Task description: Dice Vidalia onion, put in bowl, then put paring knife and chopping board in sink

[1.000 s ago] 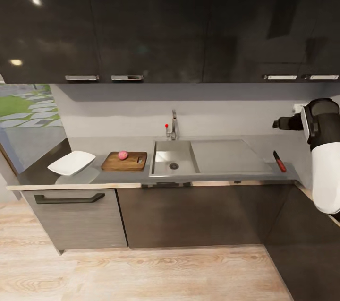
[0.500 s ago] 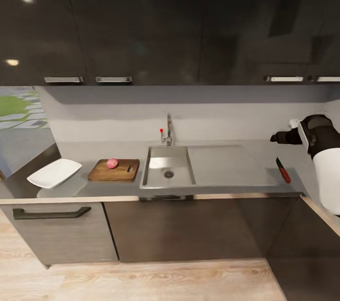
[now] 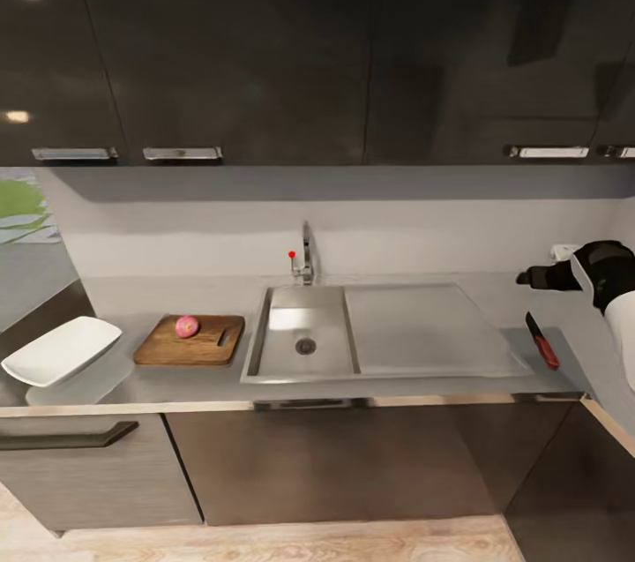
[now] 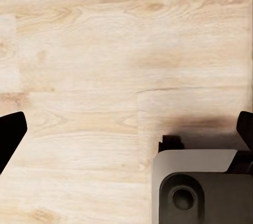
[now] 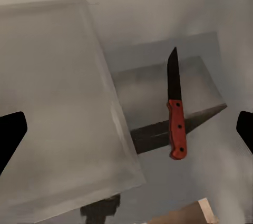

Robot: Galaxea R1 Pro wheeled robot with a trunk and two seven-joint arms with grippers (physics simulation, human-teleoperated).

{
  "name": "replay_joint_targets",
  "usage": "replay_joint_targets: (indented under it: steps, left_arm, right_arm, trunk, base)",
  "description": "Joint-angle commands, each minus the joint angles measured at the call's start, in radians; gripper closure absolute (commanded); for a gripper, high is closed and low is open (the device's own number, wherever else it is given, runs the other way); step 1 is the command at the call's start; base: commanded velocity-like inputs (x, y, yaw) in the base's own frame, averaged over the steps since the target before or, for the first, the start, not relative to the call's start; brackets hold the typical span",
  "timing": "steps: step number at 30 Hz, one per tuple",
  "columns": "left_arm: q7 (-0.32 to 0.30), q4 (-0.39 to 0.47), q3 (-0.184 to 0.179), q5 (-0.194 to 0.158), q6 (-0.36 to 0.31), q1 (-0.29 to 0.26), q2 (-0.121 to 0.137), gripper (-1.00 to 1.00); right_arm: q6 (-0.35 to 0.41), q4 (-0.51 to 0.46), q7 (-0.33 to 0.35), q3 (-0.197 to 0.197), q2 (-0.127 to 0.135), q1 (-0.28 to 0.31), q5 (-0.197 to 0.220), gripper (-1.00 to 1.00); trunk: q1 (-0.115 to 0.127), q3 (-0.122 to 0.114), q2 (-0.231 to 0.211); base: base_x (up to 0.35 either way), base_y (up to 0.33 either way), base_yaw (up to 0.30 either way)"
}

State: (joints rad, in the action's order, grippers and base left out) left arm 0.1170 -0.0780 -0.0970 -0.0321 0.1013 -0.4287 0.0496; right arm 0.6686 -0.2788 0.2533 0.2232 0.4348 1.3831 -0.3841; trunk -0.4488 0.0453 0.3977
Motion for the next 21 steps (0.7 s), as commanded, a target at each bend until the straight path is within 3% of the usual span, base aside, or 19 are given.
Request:
replay_joint_targets:
  steps: [1, 8, 16, 21]
  left_arm:
    - [0.002, -0.005, -0.008, -0.003, 0.008, -0.002, 0.0, -1.0]
    - [0.003, -0.006, -0.008, -0.003, 0.006, -0.002, 0.0, -1.0]
    - [0.003, -0.006, -0.008, -0.003, 0.006, -0.002, 0.001, -1.0]
    - [0.004, -0.006, -0.007, -0.003, 0.006, -0.002, 0.001, -1.0]
  right_arm:
    - [-0.009, 0.007, 0.022, 0.007, 0.005, 0.001, -0.011, -1.0]
    - [-0.051, 0.041, 0.106, 0.007, 0.047, 0.0, -0.012, -1.0]
    - [-0.068, 0.069, 0.17, 0.007, 0.088, -0.001, -0.012, -1.0]
    - [-0.143, 0.14, 0.19, 0.008, 0.117, -0.001, -0.012, -1.0]
  trunk:
    - [-0.001, 0.002, 0.002]
    - [-0.001, 0.002, 0.002]
    - [-0.001, 0.002, 0.002]
    - [-0.001, 0.002, 0.002]
  base:
    - [0.291, -0.189, 0.0]
    - [0.211, -0.163, 0.0]
    - [0.028, -0.022, 0.0]
    - [0.003, -0.002, 0.0]
